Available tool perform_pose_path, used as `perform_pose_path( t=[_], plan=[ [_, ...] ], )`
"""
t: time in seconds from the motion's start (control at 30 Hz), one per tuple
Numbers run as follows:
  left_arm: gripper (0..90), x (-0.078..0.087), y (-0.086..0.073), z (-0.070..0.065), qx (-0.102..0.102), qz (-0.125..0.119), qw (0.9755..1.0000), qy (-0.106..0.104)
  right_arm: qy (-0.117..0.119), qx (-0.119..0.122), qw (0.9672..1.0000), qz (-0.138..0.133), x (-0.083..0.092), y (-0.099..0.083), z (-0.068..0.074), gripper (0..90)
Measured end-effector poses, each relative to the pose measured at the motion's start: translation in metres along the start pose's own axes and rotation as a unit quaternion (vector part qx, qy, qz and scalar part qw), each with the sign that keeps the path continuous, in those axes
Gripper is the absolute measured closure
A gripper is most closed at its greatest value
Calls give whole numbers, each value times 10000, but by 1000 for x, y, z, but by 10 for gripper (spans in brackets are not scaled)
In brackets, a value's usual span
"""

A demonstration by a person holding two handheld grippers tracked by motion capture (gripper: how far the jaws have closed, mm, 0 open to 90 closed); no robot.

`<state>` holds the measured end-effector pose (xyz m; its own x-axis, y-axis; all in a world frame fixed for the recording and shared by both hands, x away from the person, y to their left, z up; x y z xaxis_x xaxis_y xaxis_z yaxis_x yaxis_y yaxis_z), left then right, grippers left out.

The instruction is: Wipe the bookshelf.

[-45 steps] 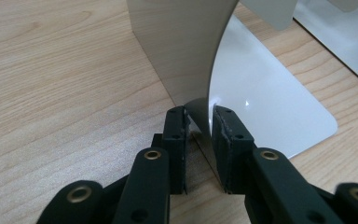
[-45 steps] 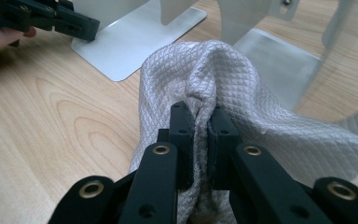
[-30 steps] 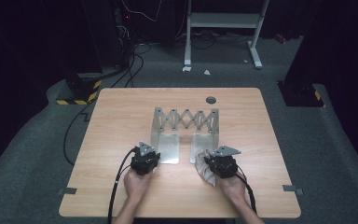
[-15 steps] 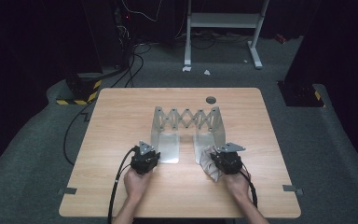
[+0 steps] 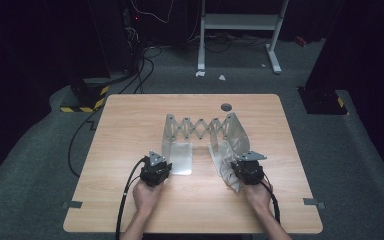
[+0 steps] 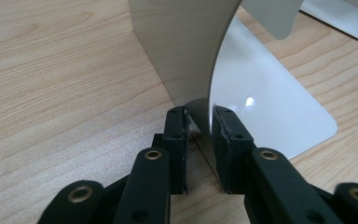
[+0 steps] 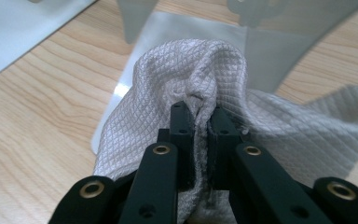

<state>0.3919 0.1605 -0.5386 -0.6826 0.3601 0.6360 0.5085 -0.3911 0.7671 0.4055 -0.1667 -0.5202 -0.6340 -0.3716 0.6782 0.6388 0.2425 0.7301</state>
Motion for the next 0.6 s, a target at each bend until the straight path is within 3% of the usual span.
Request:
perform_pose_path(
  t=[0.33,0.6],
  plan=[
    [756,0,0,0,-6,2,10000,-1,80,159,9998,-84,2,10,20,835],
    [756,0,0,0,-6,1,10000,-2,116,103,9990,-417,18,24,26,835]
  ],
)
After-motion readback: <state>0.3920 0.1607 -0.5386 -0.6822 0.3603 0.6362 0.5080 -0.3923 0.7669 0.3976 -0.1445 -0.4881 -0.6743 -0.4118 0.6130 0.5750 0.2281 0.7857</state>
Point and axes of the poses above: each handheld gripper's, and its own axes: x roughly backward along the jaws, y roughly out of its top, z roughly to its left, the point moved 1 cm from there along -x, roughly forward along the jaws, and after that the axes turned 9 degrees about -x, right-handed, at the moved point
